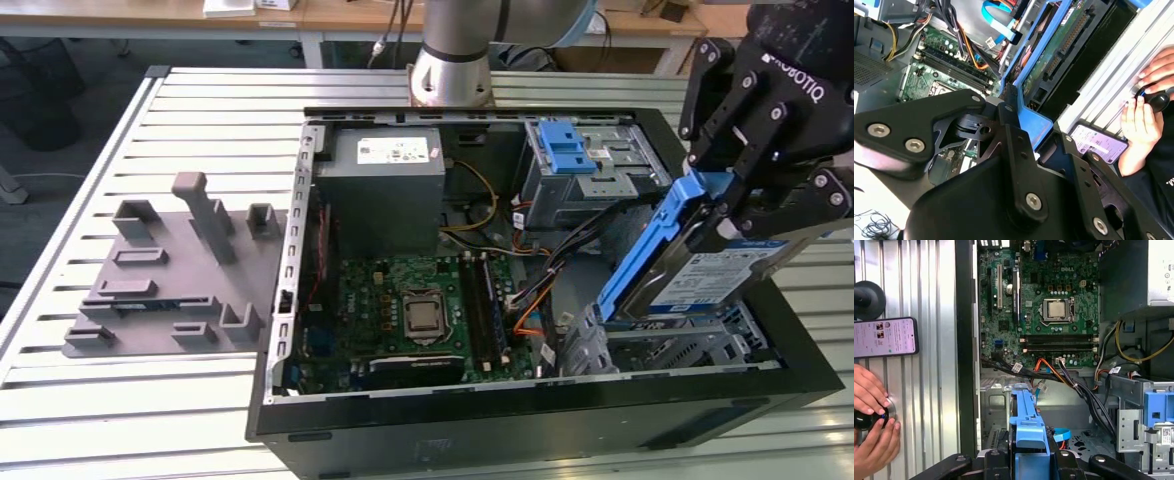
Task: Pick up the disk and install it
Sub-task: 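Insert the disk into the insertion slot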
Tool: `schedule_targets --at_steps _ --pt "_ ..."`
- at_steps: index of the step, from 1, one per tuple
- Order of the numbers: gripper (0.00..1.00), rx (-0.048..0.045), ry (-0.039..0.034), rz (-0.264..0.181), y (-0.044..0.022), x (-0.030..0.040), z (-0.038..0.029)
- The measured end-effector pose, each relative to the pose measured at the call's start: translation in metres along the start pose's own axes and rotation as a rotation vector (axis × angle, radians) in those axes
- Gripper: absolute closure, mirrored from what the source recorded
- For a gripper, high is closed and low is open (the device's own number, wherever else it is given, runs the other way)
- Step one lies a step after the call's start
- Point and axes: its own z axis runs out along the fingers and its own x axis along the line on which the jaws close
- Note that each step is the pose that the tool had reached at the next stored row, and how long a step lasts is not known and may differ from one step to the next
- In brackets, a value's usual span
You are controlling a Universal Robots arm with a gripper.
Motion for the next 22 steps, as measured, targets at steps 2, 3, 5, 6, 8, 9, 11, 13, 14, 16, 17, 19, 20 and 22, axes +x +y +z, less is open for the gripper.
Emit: schedule_targets --at_steps 2,3,5,6,8,9,11,13,14,16,17,19,20,22 --pt "0.64 0.0 0.0001 0.0 -0.0014 -0.0001 0.0013" --pt "0.64 0.0 0.0001 0.0 -0.0016 -0.0001 0.0018" --pt "0.64 0.0 0.0 0.0 -0.0016 -0.0002 0.0027" --pt "0.64 0.0 -0.0001 0.0 -0.0016 -0.0002 0.0031" --pt "0.64 0.0 -0.0003 0.0 -0.0016 -0.0005 0.004" --pt "0.64 0.0 -0.0002 0.0 -0.0017 -0.0008 0.0043" --pt "0.64 0.0 0.0 0.0 -0.0016 -0.0009 0.0049" --pt "0.64 0.0 0.0001 0.0 -0.0016 -0.0009 0.0056" --pt "0.64 0.0 0.0001 0.0 -0.0016 -0.0009 0.006" --pt "0.64 0.0001 0.0001 0.0 -0.0015 -0.0009 0.0069" --pt "0.64 0.0 -0.0001 0.0 -0.0015 -0.0009 0.0075" --pt "0.64 0.0 0.0 0.0 -0.0015 -0.0009 0.0084" --pt "0.64 0.0 0.0 0.0 -0.0015 -0.0009 0.0088" --pt "0.64 0.0 0.0 0.0 -0.0014 -0.0009 0.0096"
